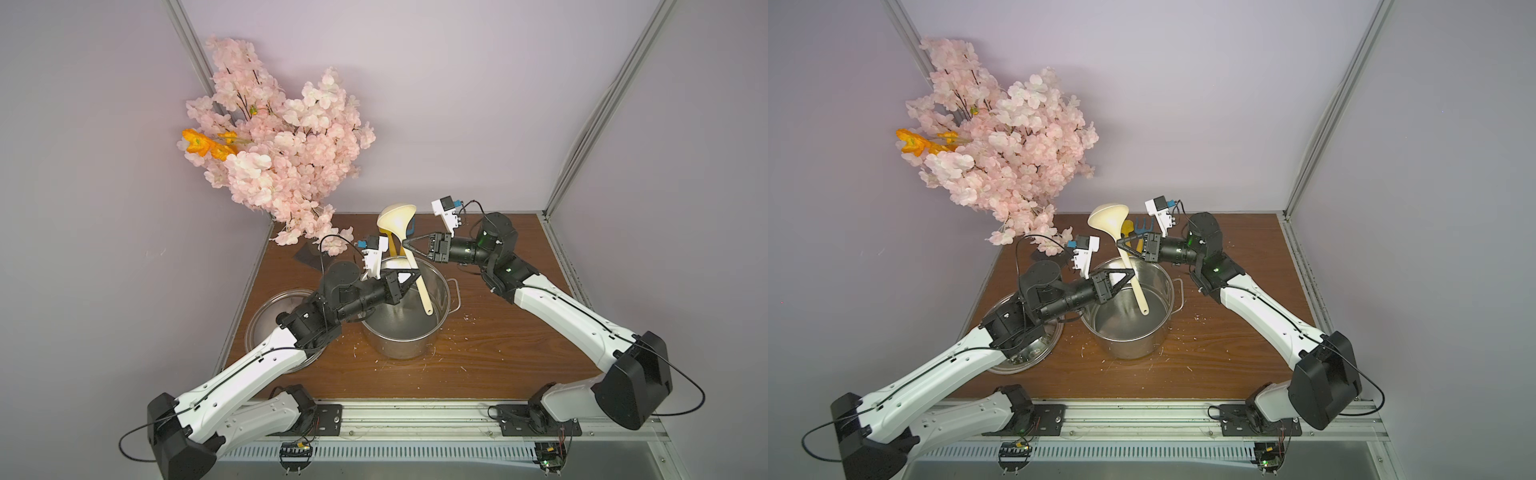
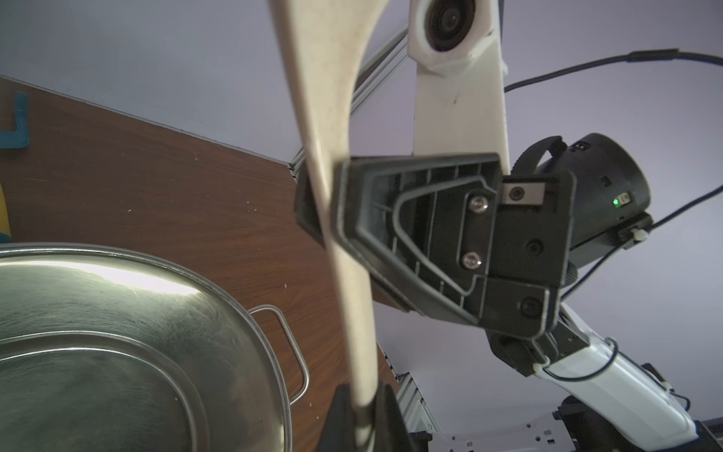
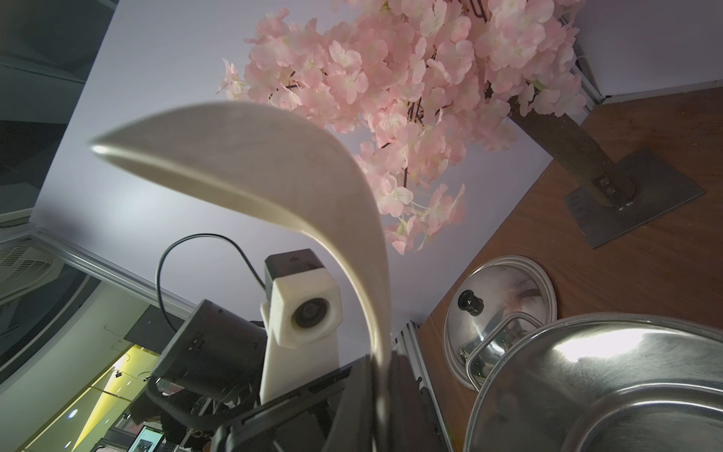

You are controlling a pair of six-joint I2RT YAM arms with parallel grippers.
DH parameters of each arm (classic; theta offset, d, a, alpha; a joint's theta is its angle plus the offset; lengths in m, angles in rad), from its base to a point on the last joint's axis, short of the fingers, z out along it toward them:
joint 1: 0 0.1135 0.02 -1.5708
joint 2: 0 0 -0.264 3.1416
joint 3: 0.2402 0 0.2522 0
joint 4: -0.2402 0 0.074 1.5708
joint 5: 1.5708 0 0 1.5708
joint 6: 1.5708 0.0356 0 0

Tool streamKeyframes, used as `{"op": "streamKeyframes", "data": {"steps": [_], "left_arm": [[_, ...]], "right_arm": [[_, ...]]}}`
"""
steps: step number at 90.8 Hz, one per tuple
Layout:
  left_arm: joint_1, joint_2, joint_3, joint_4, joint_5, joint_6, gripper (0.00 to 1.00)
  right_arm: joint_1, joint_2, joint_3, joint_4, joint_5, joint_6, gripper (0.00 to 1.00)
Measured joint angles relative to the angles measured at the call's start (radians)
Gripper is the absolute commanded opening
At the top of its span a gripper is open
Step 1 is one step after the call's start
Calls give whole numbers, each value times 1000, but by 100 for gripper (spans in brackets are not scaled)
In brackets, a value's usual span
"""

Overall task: Stir the soup with a spoon
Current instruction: Adjust the spoon.

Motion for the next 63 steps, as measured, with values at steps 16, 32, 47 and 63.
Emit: {"op": "streamKeyframes", "data": {"steps": [16,32,47,63], "left_arm": [[1,-20,-38,41,-46,-44,0],[1,-37,-87,109,-86,-105,0],[1,-55,-167,214,-139,-190,0],[1,-47,-227,320,-193,-256,0]], "right_arm": [[-26,-43,-66,-20,33,-33,50],[-63,-158,-214,2,64,-32,56],[-51,-281,-443,179,87,63,56],[14,-308,-603,353,151,166,56]]}}
